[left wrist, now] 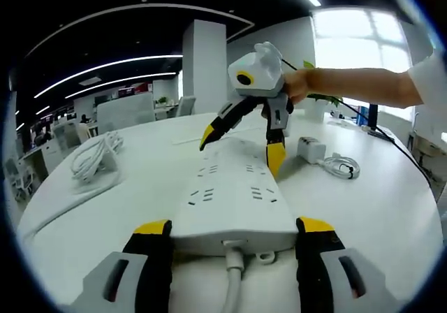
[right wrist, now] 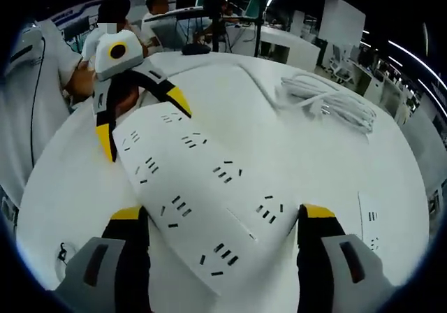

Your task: Straighten the power strip on the desk, plug the charger into it

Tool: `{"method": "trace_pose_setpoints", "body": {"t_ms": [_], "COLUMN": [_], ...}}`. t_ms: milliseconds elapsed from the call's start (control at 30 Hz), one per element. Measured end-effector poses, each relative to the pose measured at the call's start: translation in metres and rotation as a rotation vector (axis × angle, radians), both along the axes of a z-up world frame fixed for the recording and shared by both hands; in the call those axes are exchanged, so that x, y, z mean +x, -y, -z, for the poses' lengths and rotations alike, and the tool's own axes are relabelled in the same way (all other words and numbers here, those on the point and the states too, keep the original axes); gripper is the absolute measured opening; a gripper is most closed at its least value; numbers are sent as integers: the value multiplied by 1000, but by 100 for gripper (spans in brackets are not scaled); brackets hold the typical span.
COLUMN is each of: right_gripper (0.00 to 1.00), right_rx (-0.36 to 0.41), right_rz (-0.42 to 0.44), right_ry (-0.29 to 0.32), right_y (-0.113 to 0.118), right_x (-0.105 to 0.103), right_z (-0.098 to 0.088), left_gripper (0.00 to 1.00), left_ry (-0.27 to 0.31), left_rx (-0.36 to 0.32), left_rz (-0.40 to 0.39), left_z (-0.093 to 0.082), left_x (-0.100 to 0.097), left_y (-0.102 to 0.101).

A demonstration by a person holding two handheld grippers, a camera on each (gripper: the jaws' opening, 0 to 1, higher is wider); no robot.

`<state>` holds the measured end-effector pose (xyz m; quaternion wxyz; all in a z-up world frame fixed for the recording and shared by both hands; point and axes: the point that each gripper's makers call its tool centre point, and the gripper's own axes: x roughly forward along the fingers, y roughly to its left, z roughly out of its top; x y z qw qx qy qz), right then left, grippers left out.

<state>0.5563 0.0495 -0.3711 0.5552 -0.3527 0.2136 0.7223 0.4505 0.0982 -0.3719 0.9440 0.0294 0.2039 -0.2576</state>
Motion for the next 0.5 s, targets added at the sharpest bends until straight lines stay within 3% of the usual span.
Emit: {"method": "trace_pose_setpoints", "body": {"t_ms": [500], "right_gripper": [84], "right_rx": [7], "right_rz": [104], "right_ry": [-26], "right_y": [1], "right_x": [-23], "right_z": [-2], "left_gripper": [72], "left_ry": [-7], "left_rx": [0], "left_rz": [120], "left_z": [-1], "left_x": [-19], "left_y": [-11]}}
